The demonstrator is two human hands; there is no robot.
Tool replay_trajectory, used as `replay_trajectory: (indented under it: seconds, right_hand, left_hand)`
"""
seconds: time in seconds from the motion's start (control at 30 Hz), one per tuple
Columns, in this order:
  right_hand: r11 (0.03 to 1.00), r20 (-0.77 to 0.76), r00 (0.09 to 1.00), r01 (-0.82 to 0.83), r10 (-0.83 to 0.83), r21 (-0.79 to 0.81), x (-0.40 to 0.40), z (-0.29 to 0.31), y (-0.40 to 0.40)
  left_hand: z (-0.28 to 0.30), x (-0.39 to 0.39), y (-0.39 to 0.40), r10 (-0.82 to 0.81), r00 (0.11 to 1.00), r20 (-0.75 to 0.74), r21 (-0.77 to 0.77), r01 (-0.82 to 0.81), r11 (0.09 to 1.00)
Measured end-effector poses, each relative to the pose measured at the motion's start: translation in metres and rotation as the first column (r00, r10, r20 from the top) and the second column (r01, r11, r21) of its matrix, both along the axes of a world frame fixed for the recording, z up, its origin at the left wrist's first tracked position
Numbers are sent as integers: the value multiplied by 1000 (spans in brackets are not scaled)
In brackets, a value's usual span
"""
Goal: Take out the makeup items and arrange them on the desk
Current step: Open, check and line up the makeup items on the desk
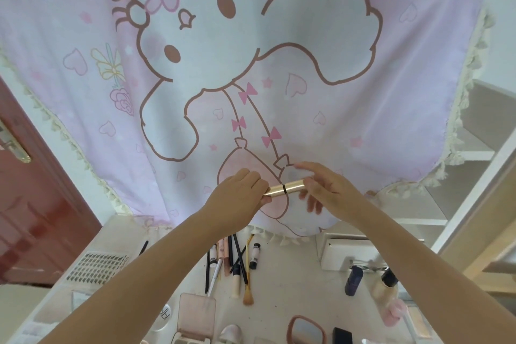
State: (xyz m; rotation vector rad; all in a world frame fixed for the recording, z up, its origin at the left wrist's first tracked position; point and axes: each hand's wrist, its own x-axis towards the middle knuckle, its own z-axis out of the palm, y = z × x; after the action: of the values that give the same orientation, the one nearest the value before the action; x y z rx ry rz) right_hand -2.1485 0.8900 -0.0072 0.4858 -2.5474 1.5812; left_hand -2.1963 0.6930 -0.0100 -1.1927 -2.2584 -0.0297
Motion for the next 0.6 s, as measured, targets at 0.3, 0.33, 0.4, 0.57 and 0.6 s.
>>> replay_trajectory:
  seconds: [0.3,0.33,0.4,0.57,0.6]
  right_hand:
    - [1000,-31,1000,3,-2,15,7,-12,7]
    - [1000,37,999,-3,3,-3,7,-13,5]
    - [999,116,993,26,-31,43,7,-15,1]
    - [986,-7,996,92,-92,140,8,-22,3]
    - [989,-14,997,79,-78,127,10,-24,5]
  left_hand:
    - [-13,3,1,25,993,113,-61,-18,998]
    - [-15,5,2,16,993,120,-67,-8,998]
    - [-18,5,2,4,989,145,-84,8,996]
    - [-28,7,6,-13,992,123,-42,18,999]
    - [-29,8,7,-12,986,166,-50,21,999]
